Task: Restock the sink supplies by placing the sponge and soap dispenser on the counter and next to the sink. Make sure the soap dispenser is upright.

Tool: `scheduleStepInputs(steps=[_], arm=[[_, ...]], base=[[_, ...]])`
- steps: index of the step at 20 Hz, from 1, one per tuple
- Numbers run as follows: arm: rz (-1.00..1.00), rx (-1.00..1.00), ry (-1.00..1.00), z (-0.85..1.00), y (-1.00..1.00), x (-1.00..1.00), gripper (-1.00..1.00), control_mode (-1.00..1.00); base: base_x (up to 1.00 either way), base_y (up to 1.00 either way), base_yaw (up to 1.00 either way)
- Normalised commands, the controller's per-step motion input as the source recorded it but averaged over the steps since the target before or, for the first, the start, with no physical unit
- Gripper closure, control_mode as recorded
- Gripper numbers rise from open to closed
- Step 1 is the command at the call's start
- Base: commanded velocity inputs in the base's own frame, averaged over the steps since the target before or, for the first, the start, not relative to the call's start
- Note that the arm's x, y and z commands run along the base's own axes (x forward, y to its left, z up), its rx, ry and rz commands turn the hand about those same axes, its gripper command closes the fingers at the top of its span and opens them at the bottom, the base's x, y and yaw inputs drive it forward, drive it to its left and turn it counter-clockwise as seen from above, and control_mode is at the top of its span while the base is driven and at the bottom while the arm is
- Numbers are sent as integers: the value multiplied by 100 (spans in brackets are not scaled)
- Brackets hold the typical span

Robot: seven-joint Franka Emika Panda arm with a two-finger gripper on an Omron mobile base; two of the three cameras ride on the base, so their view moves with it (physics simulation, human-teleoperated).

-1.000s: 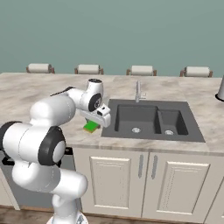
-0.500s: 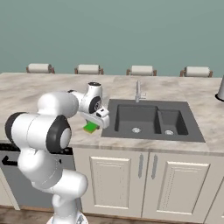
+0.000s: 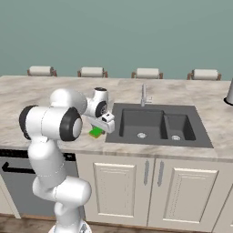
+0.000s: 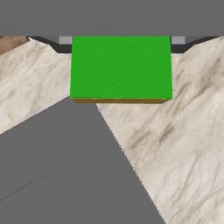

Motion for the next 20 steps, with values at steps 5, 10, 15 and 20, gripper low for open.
scheduleStepInputs(steps=[5, 10, 15, 20], arm=[[-3, 0, 0, -30, 0, 20, 100, -100], [-5, 0, 0, -29, 0, 3, 100, -100], [-5, 0, 0, -20, 8, 15, 100, -100], [-6, 0, 0, -12, 17, 27, 100, -100]], base=[[0, 0, 0], [0, 0, 0], [0, 0, 0], [0, 0, 0]])
